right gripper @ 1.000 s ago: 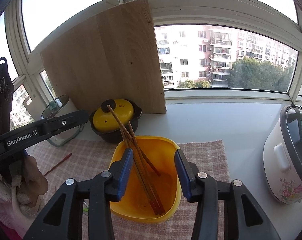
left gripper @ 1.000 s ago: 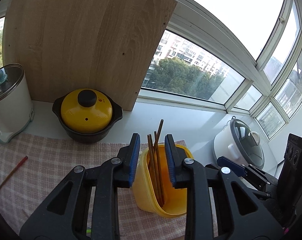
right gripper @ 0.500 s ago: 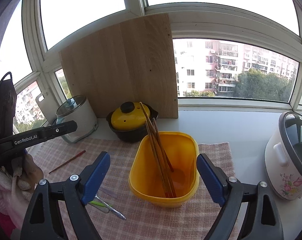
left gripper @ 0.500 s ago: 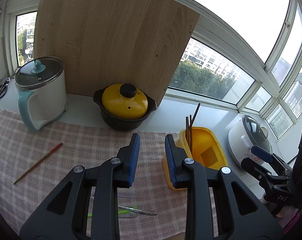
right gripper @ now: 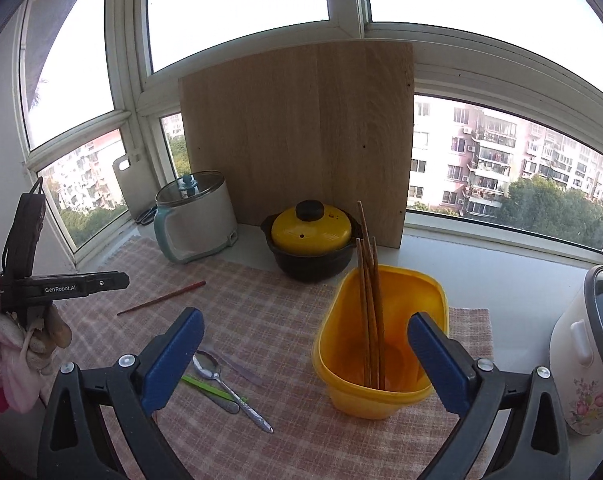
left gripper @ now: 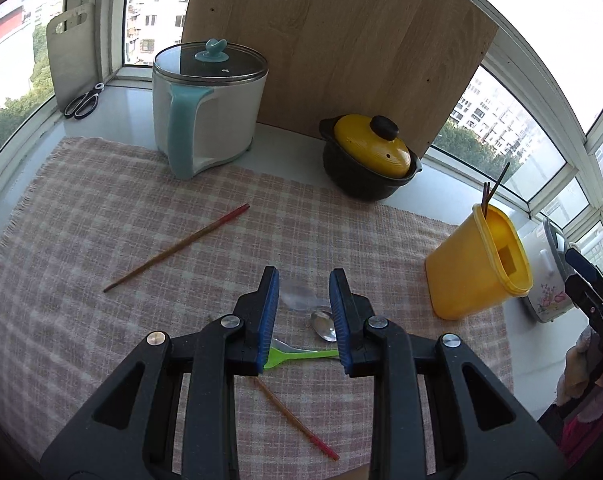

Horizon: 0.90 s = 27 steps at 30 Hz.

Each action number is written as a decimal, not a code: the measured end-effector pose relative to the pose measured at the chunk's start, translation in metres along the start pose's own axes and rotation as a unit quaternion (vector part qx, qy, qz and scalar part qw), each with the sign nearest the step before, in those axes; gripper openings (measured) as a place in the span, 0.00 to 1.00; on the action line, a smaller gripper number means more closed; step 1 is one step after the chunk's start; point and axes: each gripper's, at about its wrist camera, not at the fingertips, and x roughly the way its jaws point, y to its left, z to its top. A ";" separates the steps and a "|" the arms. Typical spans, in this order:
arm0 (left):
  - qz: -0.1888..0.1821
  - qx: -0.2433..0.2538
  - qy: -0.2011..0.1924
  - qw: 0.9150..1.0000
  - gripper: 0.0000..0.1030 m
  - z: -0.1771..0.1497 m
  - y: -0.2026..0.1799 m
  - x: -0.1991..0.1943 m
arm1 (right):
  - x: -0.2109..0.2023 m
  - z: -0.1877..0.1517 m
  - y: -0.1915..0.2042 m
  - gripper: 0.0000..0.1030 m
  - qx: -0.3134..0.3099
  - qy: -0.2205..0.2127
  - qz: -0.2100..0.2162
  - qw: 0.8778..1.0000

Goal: Organize utensils
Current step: 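Move both open tools back over the utensils on the cloth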

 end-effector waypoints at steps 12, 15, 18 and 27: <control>0.010 -0.074 0.071 0.995 0.24 -0.056 0.060 0.018 | 0.056 -0.018 0.052 0.85 -0.072 0.102 0.082 0.989; 0.007 -0.082 0.080 0.993 0.24 -0.063 0.065 0.024 | 0.074 -0.025 0.060 0.76 -0.078 0.137 0.100 0.982; 0.013 -0.081 0.083 0.993 0.24 -0.064 0.070 0.030 | 0.092 -0.031 0.070 0.67 -0.086 0.170 0.112 0.975; 0.047 -0.029 0.077 0.996 0.24 -0.030 0.097 0.038 | 0.131 -0.047 0.086 0.51 -0.100 0.232 0.122 0.960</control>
